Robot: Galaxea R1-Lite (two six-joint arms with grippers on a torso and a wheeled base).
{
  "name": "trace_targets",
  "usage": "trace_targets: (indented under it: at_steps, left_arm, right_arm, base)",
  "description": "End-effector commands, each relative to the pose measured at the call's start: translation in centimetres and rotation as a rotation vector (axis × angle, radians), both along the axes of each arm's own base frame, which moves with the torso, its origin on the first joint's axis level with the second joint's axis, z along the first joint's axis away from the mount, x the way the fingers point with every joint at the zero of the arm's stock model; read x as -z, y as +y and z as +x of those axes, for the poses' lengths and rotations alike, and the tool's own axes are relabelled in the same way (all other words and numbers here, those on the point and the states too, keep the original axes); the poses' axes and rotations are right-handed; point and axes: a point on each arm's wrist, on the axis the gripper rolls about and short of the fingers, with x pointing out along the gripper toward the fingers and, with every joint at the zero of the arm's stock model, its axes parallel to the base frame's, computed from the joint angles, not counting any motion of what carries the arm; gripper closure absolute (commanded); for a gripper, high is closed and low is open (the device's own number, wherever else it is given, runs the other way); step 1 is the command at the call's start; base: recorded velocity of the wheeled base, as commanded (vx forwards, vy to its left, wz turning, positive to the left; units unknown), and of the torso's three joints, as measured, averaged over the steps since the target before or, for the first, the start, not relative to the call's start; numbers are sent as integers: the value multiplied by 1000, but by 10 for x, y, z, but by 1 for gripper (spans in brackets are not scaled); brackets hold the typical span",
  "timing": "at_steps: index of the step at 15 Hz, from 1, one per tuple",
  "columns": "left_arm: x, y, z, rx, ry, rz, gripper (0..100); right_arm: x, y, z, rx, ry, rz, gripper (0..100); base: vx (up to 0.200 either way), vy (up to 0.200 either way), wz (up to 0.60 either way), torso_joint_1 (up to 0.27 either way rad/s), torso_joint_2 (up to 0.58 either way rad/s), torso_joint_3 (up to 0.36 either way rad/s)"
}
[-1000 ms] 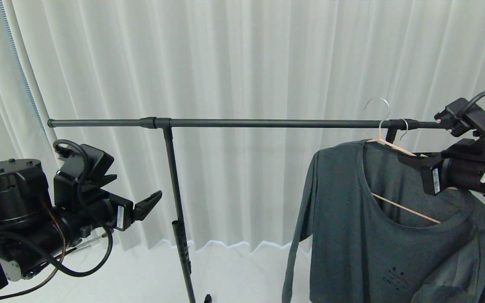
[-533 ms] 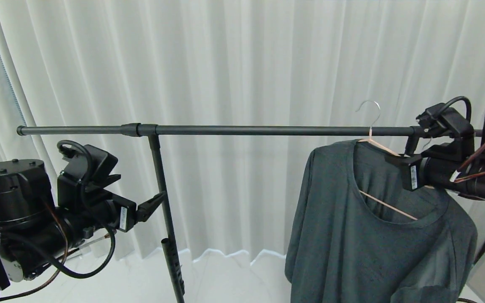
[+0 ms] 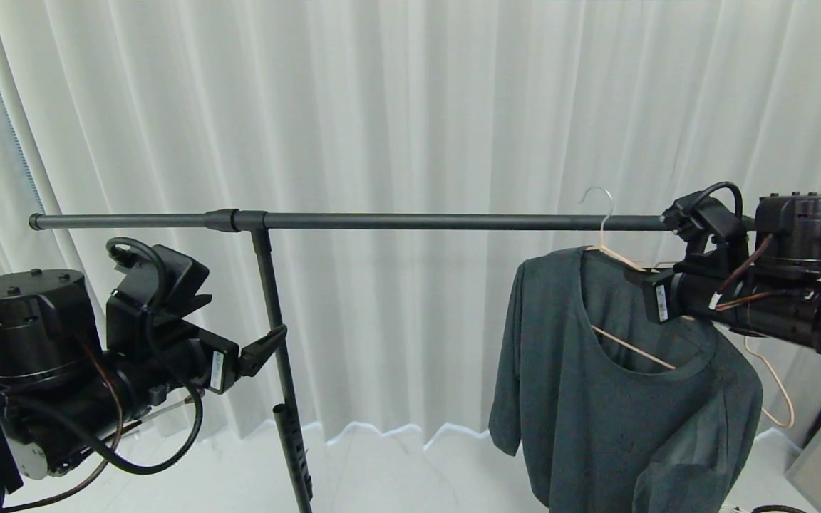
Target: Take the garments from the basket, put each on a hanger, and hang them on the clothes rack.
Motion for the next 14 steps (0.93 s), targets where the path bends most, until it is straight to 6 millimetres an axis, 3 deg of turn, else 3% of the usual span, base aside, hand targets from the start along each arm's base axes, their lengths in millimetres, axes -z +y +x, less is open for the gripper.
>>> trace_targets:
  at_steps: [1, 5, 14]
  left_arm:
    - [-1, -4, -1, 8, -8, 2, 0]
    - [-4, -15, -2, 29, -48, 6, 0]
    - [-3, -21, -3, 32, -46, 11, 0]
  right_arm:
    - [8, 0, 33, 30, 7, -4, 100]
    - [25, 6, 44, 20, 52, -19, 100]
    - [29, 7, 44, 25, 66, -25, 100]
  base:
    - [0, 0, 0, 0, 0, 0]
    - [0, 0, 0, 0, 0, 0]
    - [0, 0, 0, 0, 0, 0]
